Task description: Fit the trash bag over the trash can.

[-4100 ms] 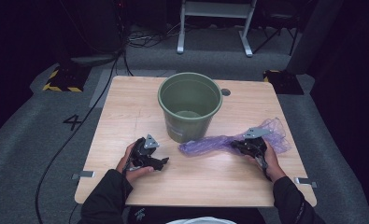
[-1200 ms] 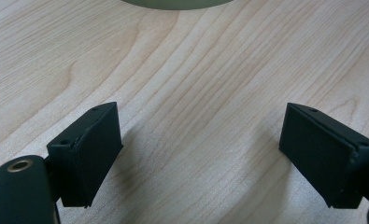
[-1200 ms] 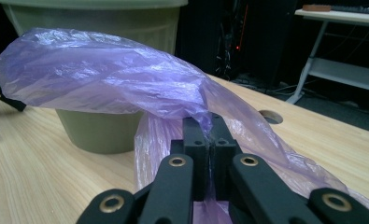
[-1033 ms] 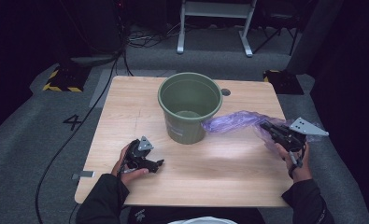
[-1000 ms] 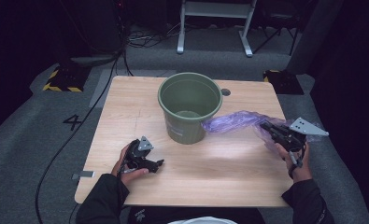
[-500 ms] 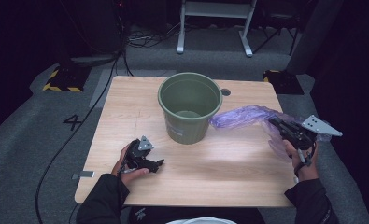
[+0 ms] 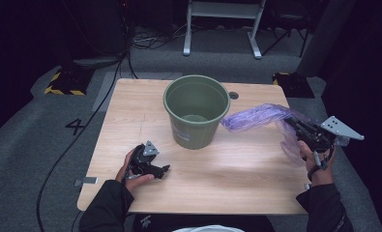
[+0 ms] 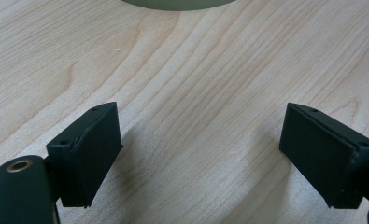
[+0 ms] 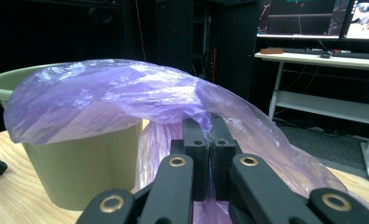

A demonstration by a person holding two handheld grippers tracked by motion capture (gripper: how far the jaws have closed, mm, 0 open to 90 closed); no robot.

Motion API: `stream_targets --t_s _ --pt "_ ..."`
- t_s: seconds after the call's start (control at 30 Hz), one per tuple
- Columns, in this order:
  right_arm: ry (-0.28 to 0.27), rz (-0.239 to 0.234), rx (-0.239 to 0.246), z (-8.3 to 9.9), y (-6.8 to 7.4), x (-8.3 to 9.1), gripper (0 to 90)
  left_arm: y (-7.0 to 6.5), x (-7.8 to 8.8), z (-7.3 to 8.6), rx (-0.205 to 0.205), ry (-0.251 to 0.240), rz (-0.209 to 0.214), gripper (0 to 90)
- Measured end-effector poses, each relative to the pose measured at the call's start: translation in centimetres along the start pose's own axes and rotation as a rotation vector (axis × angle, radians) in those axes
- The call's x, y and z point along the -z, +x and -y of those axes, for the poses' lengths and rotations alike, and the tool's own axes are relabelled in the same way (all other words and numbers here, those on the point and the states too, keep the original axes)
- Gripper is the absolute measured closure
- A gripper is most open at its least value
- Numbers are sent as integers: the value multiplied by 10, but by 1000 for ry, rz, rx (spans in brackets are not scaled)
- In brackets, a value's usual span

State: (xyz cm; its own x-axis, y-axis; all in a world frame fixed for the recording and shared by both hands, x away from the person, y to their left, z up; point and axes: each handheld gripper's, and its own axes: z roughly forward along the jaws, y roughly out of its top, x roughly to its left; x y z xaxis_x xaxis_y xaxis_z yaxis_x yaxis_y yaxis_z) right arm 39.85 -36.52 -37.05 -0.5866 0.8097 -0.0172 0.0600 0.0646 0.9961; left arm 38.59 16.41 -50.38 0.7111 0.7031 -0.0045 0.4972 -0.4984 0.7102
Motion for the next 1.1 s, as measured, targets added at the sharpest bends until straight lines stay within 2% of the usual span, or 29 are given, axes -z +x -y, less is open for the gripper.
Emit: stream_targets --t_s 0.27,0.53,0.9,1.1 --pt "-17 15 13 -9 -2 7 891 0 0 0 0 0 0 123" --pt "-41 40 -13 -13 -4 8 891 0 0 0 3 0 -1 123" --pt "-59 56 -26 -20 2 -10 891 0 -1 -1 3 2 -4 121" --pt "-31 66 11 -23 13 -26 890 0 -1 -1 -1 4 2 119"
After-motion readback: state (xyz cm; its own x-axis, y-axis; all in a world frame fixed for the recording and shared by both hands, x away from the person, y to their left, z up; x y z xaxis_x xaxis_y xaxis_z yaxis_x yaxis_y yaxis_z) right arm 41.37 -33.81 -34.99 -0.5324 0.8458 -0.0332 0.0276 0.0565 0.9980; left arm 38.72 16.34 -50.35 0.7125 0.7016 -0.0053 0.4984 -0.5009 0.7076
